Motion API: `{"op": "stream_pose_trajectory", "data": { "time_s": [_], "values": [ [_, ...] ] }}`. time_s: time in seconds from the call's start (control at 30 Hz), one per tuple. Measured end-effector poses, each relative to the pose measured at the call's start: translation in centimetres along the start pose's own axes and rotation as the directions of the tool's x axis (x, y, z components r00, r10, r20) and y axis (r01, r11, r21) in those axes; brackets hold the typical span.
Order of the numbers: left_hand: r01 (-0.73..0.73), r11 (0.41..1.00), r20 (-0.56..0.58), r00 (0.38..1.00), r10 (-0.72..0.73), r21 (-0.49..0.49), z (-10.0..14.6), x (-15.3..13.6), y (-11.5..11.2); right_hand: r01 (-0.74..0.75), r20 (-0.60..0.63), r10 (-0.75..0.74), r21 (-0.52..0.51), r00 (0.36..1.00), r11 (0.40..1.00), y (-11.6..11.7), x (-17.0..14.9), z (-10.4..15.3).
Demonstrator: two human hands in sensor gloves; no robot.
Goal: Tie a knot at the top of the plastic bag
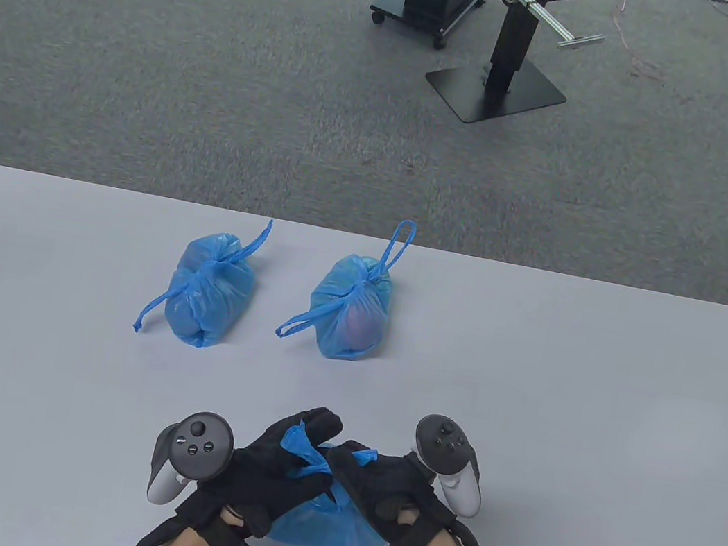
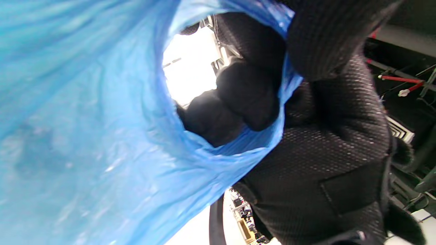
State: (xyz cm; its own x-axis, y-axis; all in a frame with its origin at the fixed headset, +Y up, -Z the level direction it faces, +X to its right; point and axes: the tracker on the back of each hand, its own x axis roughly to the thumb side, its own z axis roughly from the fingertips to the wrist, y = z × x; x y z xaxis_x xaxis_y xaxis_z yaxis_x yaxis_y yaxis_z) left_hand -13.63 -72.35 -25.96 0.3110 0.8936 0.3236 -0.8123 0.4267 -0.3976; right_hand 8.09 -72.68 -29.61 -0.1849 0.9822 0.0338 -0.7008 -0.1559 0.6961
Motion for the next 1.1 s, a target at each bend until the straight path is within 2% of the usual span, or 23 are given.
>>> {"op": "stream_pose_trajectory", "data": {
  "time_s": [0.1, 0.23, 0.4, 0.57, 0.73, 0.8, 0.93, 1.03, 1.1],
  "values": [
    [0.014, 0.999, 0.018, 1.000, -0.014, 0.032, 0.1, 0.4, -0.2, 0.006, -0.018, -0.006, -0.003, 1.000, 1.000, 0.1, -0.3, -0.1],
    [0.046, 0.990, 0.023, 0.998, -0.050, 0.136, 0.3, 0.8, -0.2, -0.023, -0.060, 0.022, -0.017, 0.998, 1.000, 0.3, -0.7, -0.2],
    [0.153, 0.958, -0.020, 0.988, -0.153, 0.244, 0.7, 1.2, 0.0, -0.003, -0.092, 0.000, -0.033, 0.996, 0.999, 0.3, -1.0, -0.3],
    [0.159, 0.936, -0.067, 0.987, -0.145, 0.314, 1.0, 0.9, 0.3, 0.057, -0.071, -0.064, -0.088, 0.995, 0.994, -0.3, -0.9, 0.0],
    [0.145, 0.910, -0.121, 0.987, -0.106, 0.389, 1.2, 0.4, 0.3, 0.029, -0.066, -0.036, -0.111, 0.997, 0.993, -0.1, -0.7, 0.0],
    [0.120, 0.909, -0.139, 0.988, -0.069, 0.399, 1.3, 0.0, 0.4, -0.037, -0.076, 0.026, -0.140, 0.997, 0.990, 0.2, -0.3, 0.2],
    [0.073, 0.906, -0.168, 0.986, -0.002, 0.417, 1.4, -0.6, 0.5, -0.241, -0.063, 0.233, -0.249, 0.970, 0.938, 1.1, 0.6, 0.4],
    [0.010, 0.902, -0.186, 0.979, 0.078, 0.432, 1.5, -1.0, 0.6, -0.367, -0.065, 0.366, -0.317, 0.928, 0.874, 2.1, 1.3, 0.5],
    [-0.016, 0.895, -0.198, 0.973, 0.116, 0.446, 1.6, -1.4, 0.5, -0.464, -0.077, 0.470, -0.357, 0.880, 0.811, 2.9, 1.7, 0.7]
  ]
}}
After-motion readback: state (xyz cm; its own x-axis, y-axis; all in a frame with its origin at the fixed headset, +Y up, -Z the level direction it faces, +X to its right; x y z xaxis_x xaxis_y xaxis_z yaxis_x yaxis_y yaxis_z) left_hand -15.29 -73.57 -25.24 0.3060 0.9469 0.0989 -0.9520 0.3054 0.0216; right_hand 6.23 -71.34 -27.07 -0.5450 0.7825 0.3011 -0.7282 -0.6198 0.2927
